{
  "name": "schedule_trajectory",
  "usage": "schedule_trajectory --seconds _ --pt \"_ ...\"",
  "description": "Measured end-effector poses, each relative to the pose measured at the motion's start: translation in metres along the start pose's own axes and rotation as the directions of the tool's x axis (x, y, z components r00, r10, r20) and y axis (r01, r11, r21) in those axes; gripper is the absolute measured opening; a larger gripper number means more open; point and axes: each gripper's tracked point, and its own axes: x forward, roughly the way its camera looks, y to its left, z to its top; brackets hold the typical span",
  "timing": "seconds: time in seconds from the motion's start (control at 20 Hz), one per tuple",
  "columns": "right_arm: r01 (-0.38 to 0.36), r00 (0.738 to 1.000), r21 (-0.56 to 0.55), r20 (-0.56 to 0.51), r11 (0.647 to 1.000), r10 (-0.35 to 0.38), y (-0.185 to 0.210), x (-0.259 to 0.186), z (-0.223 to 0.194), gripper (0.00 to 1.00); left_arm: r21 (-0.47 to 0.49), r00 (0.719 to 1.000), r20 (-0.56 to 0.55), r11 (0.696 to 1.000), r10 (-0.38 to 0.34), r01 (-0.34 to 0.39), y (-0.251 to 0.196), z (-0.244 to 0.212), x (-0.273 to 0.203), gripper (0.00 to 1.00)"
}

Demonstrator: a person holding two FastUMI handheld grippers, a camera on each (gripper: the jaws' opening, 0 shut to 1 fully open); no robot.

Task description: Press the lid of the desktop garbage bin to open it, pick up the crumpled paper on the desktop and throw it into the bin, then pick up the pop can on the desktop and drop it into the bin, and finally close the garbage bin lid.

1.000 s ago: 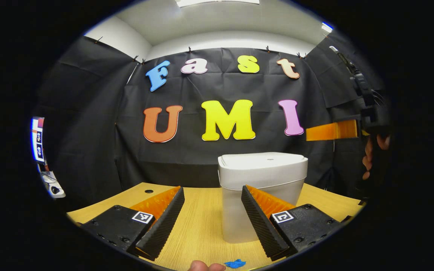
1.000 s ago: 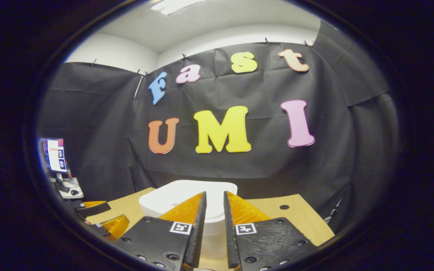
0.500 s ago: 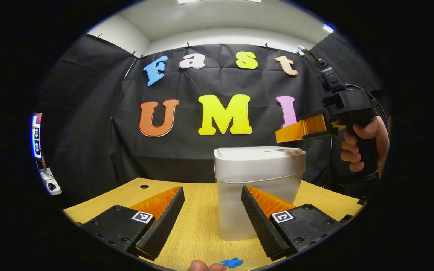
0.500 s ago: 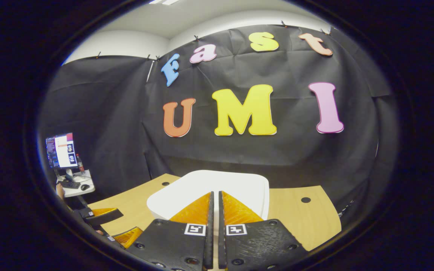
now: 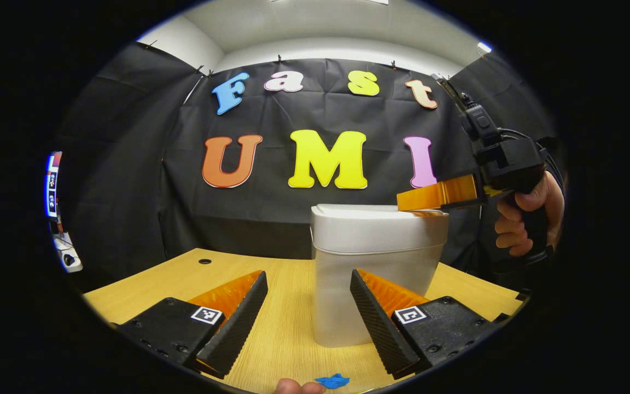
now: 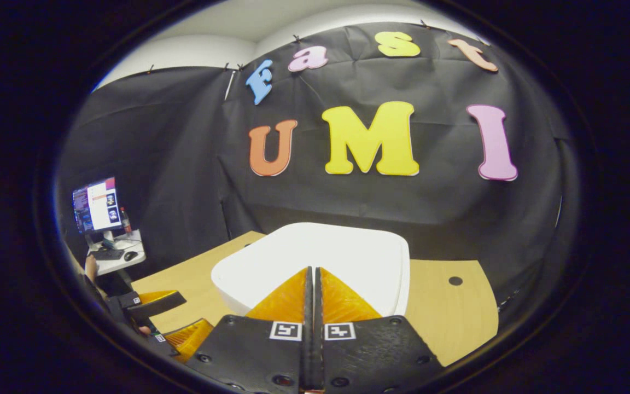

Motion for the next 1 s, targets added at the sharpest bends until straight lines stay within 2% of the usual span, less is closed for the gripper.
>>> schedule_trajectory --seconds 0.1,0.15,0.2,0.25,0.3,0.35,0.4,0.5,0.55,0.6,0.65,0.8,0.85,1.0 --pt "0.010 0.998 0.053 0.055 0.999 -0.012 0.000 -0.003 0.013 0.01 0.016 1.000 0.013 1.000 0.002 -0.002 0.001 0.000 0.000 0.98" --pt "0.036 0.997 0.044 0.064 0.998 -0.039 -0.005 -0.007 0.017 0.01 0.022 1.000 0.015 1.000 -0.004 0.004 0.000 0.001 -0.001 0.98" --pt "0.054 0.994 0.038 0.097 0.998 -0.057 -0.009 -0.009 0.024 0.06 0.026 1.000 0.016 1.000 -0.008 0.007 -0.001 0.000 -0.001 0.98" --pt "0.057 0.985 0.045 0.161 0.997 -0.064 -0.011 -0.016 0.036 0.19 0.028 1.000 0.019 1.000 -0.006 0.005 -0.001 0.000 -0.002 0.98" --pt "0.063 0.971 0.058 0.229 0.996 -0.075 -0.011 -0.027 0.056 0.44 0.028 1.000 0.022 1.000 -0.004 0.003 -0.001 0.000 -0.003 0.98" --pt "0.064 0.954 0.060 0.290 0.996 -0.079 -0.011 -0.037 0.073 0.59 0.023 1.000 0.020 1.000 -0.006 0.006 -0.003 -0.001 -0.002 0.98" --pt "0.070 0.939 0.056 0.334 0.996 -0.085 -0.013 -0.044 0.084 0.81 0.014 1.000 0.015 1.000 -0.013 0.013 -0.006 -0.004 -0.002 0.98" --pt "0.102 0.933 0.052 0.342 0.993 -0.114 -0.022 -0.052 0.082 0.92 -0.004 1.000 -0.004 1.000 -0.021 0.021 -0.011 -0.010 -0.003 0.98" --pt "0.102 0.932 0.053 0.344 0.993 -0.114 -0.023 -0.055 0.079 0.91 -0.003 1.000 -0.012 1.000 -0.017 0.017 -0.011 -0.014 -0.004 0.98" --pt "0.098 0.929 0.062 0.353 0.993 -0.114 -0.024 -0.057 0.080 0.96 0.006 1.000 -0.017 1.000 -0.008 0.008 -0.012 -0.016 -0.005 0.99" --pt "0.100 0.928 0.068 0.354 0.993 -0.118 -0.026 -0.060 0.076 0.92 0.021 1.000 -0.022 1.000 0.002 -0.001 -0.012 -0.018 -0.006 0.98" --pt "0.114 0.929 0.095 0.342 0.989 -0.140 -0.039 -0.069 0.047 0.94 0.058 0.999 -0.034 0.998 0.004 -0.002 -0.018 -0.027 -0.011 0.98" --pt "0.129 0.925 0.109 0.345 0.986 -0.159 -0.045 -0.074 0.038 0.97 0.049 0.999 -0.039 0.999 0.002 0.000 -0.019 -0.029 -0.013 0.98" --pt "0.163 0.917 0.135 0.346 0.977 -0.201 -0.057 -0.087 0.006 0.92 -0.024 0.997 -0.075 0.999 -0.026 0.024 -0.028 -0.041 -0.021 0.98"
